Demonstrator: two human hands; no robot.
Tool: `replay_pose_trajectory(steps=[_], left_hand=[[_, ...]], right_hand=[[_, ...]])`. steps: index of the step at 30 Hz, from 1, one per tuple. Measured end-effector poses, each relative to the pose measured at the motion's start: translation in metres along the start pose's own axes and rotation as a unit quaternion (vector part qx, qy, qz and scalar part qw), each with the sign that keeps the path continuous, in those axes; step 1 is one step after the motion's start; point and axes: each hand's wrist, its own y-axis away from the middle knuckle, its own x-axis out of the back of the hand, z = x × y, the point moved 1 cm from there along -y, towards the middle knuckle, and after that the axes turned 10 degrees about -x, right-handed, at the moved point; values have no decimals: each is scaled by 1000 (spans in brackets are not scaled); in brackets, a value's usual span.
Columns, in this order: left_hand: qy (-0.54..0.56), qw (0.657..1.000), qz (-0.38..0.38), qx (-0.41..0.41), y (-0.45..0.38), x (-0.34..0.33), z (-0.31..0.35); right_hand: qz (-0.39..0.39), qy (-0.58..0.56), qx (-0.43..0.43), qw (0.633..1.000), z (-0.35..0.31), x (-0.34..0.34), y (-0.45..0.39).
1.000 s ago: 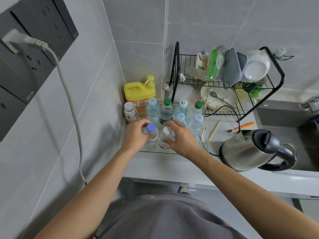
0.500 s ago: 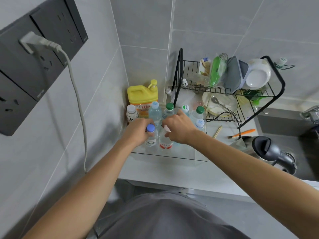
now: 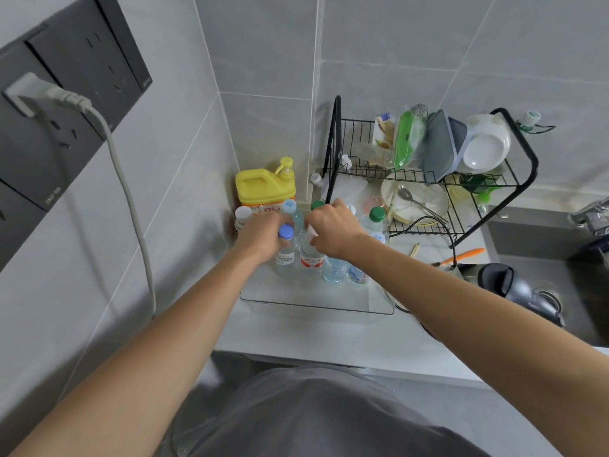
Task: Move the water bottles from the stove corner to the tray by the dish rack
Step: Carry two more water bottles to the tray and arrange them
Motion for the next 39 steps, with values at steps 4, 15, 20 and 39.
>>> replay_pose_trajectory(steps=[4, 15, 20, 39], left_hand=[[11, 1000, 5, -3, -1, -1, -2], [25, 1000, 10, -7, -2, 2, -5], [22, 1000, 9, -10, -2, 2, -5], [-42, 980, 188, -56, 37, 19, 54]], right_hand=[[-2, -16, 9, 1000, 3, -5, 0], [-45, -64, -23, 997, 8, 1, -2], [-52, -59, -29, 996, 6, 6, -1], [147, -183, -180, 955, 23, 0, 74]])
